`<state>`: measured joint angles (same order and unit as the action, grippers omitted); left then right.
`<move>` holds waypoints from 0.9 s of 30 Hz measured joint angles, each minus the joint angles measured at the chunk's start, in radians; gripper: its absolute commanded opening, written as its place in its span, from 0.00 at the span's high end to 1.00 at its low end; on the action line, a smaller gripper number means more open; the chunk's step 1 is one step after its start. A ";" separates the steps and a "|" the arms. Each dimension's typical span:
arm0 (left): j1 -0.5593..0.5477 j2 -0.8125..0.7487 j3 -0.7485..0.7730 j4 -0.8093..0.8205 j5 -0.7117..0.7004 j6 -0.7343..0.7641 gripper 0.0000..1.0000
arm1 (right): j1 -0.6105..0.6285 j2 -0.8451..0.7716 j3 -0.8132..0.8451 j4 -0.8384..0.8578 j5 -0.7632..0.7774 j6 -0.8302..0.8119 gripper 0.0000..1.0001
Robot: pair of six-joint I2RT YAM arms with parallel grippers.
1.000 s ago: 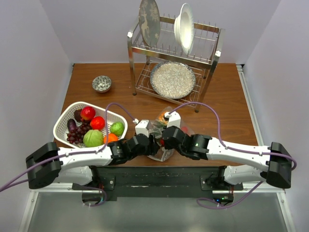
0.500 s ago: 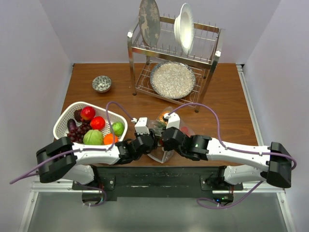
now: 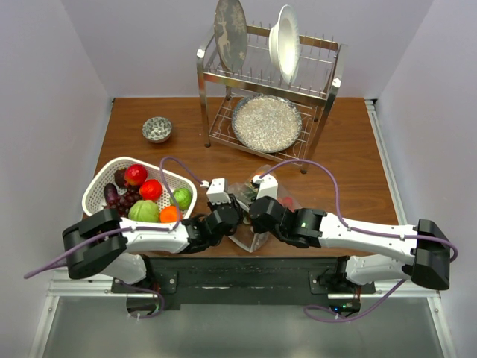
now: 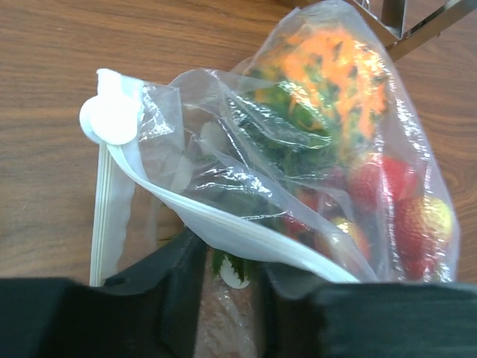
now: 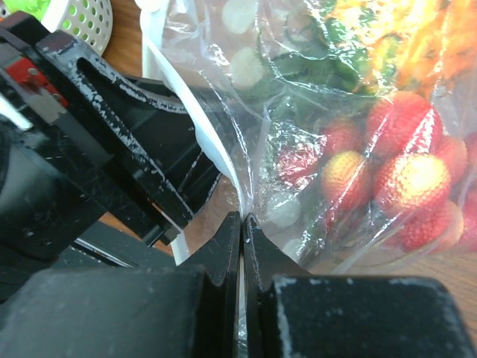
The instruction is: Open the zip-top bag and remove the fake food
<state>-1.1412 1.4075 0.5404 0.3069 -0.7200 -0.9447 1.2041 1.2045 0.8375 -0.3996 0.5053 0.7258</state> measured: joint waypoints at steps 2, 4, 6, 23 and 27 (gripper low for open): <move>0.000 0.021 0.000 0.014 -0.006 0.006 0.95 | 0.000 0.000 0.000 -0.004 0.000 0.000 1.00; 0.000 0.041 0.002 0.018 -0.008 0.023 1.00 | 0.000 0.000 0.000 -0.006 0.001 0.000 1.00; 0.000 0.043 0.005 0.013 -0.008 0.033 1.00 | 0.000 0.000 0.000 -0.010 0.005 0.000 1.00; 0.001 -0.210 0.219 -0.275 0.185 0.206 1.00 | -0.019 0.000 0.131 -0.103 0.140 -0.050 1.00; 0.002 -0.222 0.293 -0.374 0.227 0.222 1.00 | -0.029 -0.003 0.135 -0.106 0.153 -0.058 1.00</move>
<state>-1.1393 1.1851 0.8333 -0.0669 -0.4927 -0.7231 1.1748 1.2015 0.9726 -0.5056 0.6582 0.6682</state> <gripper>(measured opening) 0.016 0.012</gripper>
